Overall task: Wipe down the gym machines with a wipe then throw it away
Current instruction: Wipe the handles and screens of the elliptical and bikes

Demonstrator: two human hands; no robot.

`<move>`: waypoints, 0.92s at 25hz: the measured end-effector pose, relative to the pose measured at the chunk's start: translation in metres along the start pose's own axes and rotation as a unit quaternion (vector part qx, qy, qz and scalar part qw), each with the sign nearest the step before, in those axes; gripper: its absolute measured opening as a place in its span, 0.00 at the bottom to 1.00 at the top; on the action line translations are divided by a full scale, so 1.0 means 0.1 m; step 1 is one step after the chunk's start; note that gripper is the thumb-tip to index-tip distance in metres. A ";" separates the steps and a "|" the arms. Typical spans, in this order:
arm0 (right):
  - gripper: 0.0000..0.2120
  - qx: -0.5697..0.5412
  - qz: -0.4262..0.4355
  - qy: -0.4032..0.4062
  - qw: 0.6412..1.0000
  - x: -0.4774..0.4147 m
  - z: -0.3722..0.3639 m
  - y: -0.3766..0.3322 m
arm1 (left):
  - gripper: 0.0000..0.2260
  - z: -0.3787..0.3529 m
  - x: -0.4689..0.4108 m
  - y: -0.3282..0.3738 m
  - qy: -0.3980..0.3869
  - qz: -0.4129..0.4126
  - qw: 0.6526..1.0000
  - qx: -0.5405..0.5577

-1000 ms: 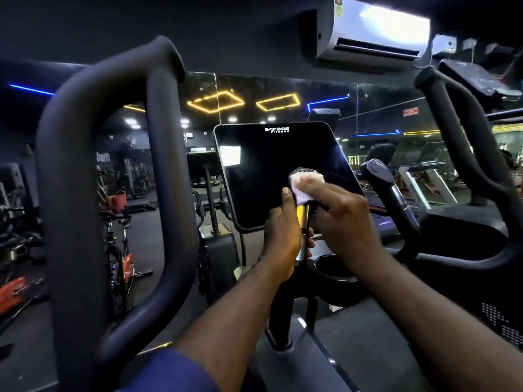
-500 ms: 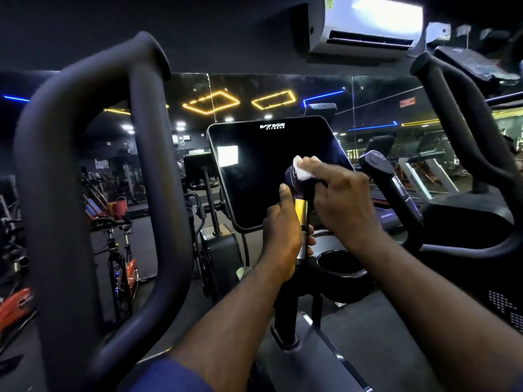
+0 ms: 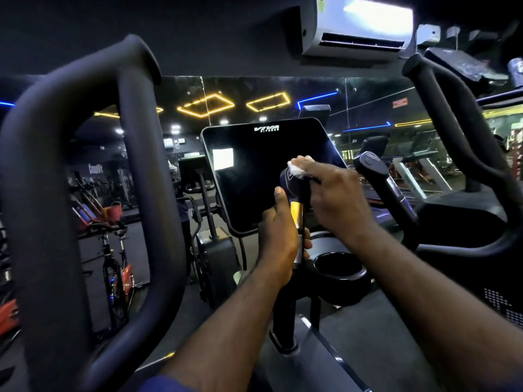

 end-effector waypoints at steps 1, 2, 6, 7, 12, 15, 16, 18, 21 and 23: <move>0.21 -0.013 -0.004 -0.015 1.000 0.01 -0.10 -0.04 | 0.34 0.00 0.01 0.01 -0.002 -0.005 1.000 -0.005; 0.21 -0.028 0.005 -0.033 0.999 0.09 -0.17 -0.10 | 0.34 0.00 0.01 0.02 -0.003 -0.010 1.000 -0.007; 0.23 -0.040 0.075 -0.027 0.996 0.54 0.09 -0.14 | 0.33 0.01 0.02 0.02 0.009 -0.012 1.000 -0.002; 0.23 -0.049 0.024 0.025 0.998 0.55 0.22 -0.02 | 0.32 0.02 0.02 0.04 0.013 -0.011 1.000 -0.006; 0.12 -0.599 -0.401 0.171 0.672 0.45 -0.45 0.70 | 0.32 0.09 0.08 0.10 0.052 -0.052 0.993 -0.090; 0.21 -0.665 -0.459 0.127 0.575 0.54 -0.76 0.67 | 0.38 0.07 0.12 0.03 0.058 -0.077 0.985 -0.146; 0.26 -0.672 -0.457 0.101 0.575 0.58 -0.76 0.66 | 0.39 0.10 0.13 0.00 0.073 -0.074 0.983 -0.148; 0.40 -0.690 -0.438 0.054 0.573 0.56 -0.71 0.62 | 0.37 0.15 0.14 -0.04 0.115 -0.063 0.978 -0.163; 0.58 -0.721 -0.391 -0.022 0.571 0.31 -0.76 0.47 | 0.33 0.21 0.20 -0.07 0.164 -0.054 0.976 -0.136; 0.61 -0.747 -0.366 -0.024 0.555 0.23 -0.82 0.38 | 0.33 0.24 0.21 -0.10 0.174 -0.042 0.978 -0.108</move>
Point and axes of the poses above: each hand's wrist, its own x-axis away from the middle knuckle, its own z-axis out of the back of the hand, y = z × x, the point moved 9 cm from there along -x, towards the middle knuckle, and after that the axes turned 14 degrees about -x, right-handed, at the moved point
